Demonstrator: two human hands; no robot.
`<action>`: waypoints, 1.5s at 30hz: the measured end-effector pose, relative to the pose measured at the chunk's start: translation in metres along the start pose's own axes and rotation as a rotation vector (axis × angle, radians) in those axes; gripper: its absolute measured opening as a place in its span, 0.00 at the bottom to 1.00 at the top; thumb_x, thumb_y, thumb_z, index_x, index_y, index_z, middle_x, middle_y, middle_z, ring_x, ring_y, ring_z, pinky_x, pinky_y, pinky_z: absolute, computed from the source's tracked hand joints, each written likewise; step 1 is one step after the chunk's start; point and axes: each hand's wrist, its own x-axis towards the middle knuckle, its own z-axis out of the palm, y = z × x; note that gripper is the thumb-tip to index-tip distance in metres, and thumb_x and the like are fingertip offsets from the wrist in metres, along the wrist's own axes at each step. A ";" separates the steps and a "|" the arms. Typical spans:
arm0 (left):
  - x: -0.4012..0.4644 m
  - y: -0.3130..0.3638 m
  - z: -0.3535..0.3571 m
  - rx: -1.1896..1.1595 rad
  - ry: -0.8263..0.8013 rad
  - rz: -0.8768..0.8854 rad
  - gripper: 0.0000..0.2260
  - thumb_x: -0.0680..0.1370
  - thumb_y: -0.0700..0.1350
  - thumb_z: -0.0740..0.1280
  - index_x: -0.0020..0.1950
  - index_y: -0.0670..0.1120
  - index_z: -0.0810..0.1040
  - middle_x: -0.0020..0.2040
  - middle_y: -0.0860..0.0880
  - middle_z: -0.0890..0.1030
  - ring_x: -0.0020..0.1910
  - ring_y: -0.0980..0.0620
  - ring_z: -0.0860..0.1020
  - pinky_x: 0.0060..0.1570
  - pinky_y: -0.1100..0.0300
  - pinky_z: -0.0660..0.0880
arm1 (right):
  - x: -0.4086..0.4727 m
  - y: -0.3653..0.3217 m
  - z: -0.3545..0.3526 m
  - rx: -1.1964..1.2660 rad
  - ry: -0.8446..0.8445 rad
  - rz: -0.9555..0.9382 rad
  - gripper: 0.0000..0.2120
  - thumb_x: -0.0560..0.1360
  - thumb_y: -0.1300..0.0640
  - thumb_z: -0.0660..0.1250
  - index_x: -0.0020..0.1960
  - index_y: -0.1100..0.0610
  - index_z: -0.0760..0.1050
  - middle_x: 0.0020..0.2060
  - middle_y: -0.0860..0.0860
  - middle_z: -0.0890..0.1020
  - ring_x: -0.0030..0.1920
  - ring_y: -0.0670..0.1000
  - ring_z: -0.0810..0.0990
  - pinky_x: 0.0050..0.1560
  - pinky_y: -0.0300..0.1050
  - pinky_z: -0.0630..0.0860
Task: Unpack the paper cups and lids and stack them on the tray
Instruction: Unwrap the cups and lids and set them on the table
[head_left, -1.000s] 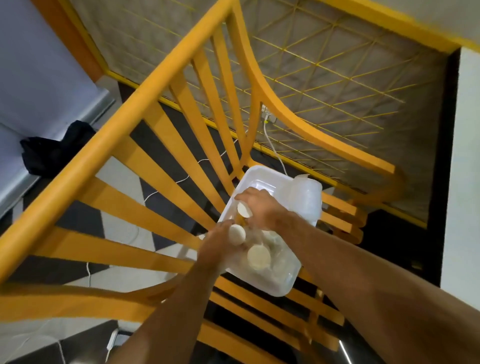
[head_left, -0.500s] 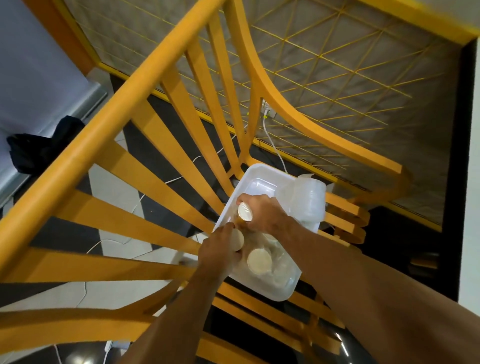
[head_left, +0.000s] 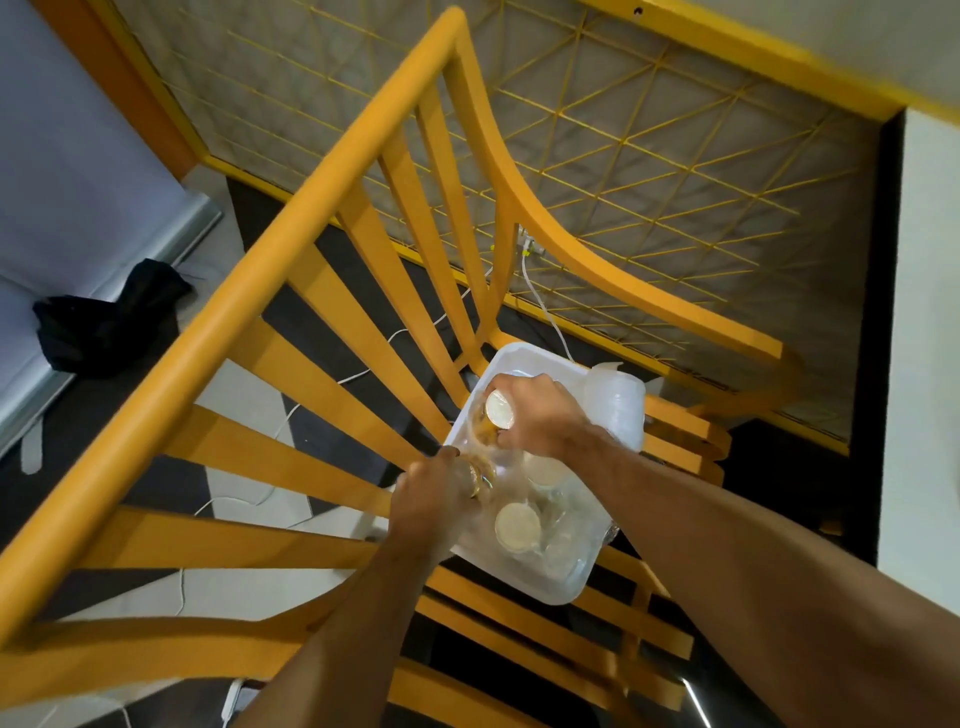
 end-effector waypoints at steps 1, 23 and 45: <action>-0.003 0.001 -0.007 -0.012 0.019 -0.011 0.25 0.72 0.51 0.75 0.66 0.47 0.75 0.53 0.48 0.81 0.53 0.48 0.79 0.55 0.54 0.77 | -0.004 -0.001 -0.007 0.027 0.024 -0.005 0.33 0.69 0.46 0.79 0.70 0.48 0.70 0.62 0.51 0.80 0.60 0.54 0.78 0.59 0.49 0.76; -0.213 0.201 -0.172 0.082 0.050 0.429 0.25 0.70 0.59 0.73 0.64 0.54 0.75 0.41 0.55 0.76 0.42 0.55 0.78 0.43 0.61 0.77 | -0.334 0.035 -0.185 0.297 0.497 0.030 0.29 0.64 0.49 0.81 0.63 0.44 0.77 0.47 0.37 0.78 0.46 0.42 0.78 0.43 0.29 0.71; -0.211 0.399 -0.051 0.349 -0.048 0.583 0.25 0.63 0.51 0.77 0.56 0.47 0.76 0.49 0.47 0.80 0.45 0.44 0.78 0.44 0.53 0.78 | -0.432 0.219 -0.181 0.267 0.437 0.350 0.25 0.62 0.50 0.79 0.57 0.49 0.77 0.50 0.51 0.81 0.51 0.57 0.79 0.46 0.47 0.76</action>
